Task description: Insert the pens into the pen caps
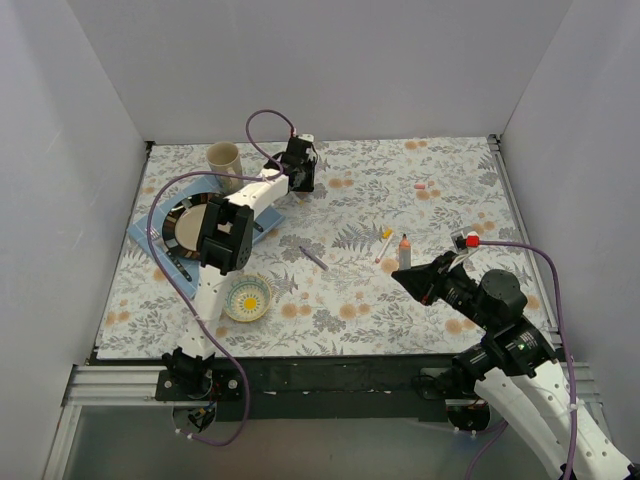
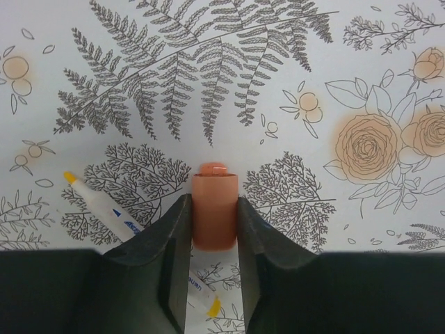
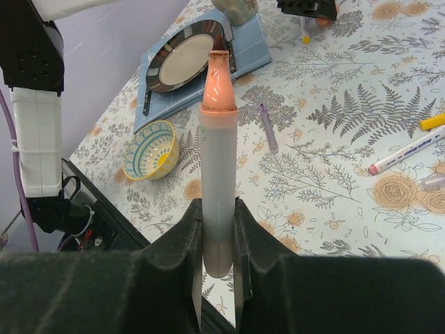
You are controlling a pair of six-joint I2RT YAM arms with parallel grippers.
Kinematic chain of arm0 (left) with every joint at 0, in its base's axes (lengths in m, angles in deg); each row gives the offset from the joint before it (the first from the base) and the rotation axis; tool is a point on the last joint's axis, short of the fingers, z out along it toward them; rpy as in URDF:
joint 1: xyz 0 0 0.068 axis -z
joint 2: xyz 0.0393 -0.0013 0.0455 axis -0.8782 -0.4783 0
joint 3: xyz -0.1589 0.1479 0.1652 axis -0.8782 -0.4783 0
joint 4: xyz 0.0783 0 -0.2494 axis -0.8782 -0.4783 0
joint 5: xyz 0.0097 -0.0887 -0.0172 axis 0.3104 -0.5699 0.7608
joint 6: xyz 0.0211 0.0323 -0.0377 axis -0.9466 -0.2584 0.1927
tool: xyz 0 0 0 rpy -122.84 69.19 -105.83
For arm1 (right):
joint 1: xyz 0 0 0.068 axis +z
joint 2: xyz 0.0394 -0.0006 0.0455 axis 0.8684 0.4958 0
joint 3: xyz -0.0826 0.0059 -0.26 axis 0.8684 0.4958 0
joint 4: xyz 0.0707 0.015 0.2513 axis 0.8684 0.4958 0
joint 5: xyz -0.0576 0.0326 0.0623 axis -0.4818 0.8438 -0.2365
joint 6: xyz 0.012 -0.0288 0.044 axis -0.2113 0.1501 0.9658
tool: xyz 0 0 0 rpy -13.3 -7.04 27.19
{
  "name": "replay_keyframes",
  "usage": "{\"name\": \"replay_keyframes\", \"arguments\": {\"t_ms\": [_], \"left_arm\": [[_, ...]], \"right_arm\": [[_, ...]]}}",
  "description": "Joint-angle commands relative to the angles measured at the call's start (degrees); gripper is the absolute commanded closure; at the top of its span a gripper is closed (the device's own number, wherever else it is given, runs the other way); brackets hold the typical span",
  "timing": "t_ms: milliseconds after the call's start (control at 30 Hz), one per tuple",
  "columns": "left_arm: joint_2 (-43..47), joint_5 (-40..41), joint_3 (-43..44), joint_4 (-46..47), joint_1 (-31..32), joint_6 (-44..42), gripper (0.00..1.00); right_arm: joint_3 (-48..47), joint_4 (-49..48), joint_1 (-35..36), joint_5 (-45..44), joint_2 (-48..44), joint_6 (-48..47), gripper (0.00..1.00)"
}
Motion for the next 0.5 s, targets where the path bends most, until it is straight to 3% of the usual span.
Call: {"name": "replay_keyframes", "arguments": {"t_ms": [0, 133, 267, 333, 467], "left_arm": [[3.46, -6.58, -2.28, -0.84, -0.06, -3.65, 0.84], [9.16, -14.47, -6.57, 1.08, 1.08, -9.96, 0.94], [18.4, -18.64, -16.41, 3.72, 4.94, -26.37, 1.0], [23.48, -18.82, -21.86, 3.12, 7.4, -31.58, 1.0], [35.15, -27.5, -34.51, 1.26, 11.01, -46.43, 1.0]], "right_arm": [[-2.16, -1.61, -0.16, -0.85, -0.22, -0.87, 0.99], [-3.56, -1.0, -0.15, -1.46, 0.31, -1.84, 0.99], [-5.32, -0.21, -0.07, -2.6, 0.4, -3.15, 0.99], [-5.76, 0.06, -0.16, -3.4, -0.13, -4.12, 0.99], [-6.12, 1.46, -0.07, -4.45, -1.36, -5.35, 0.99]]}}
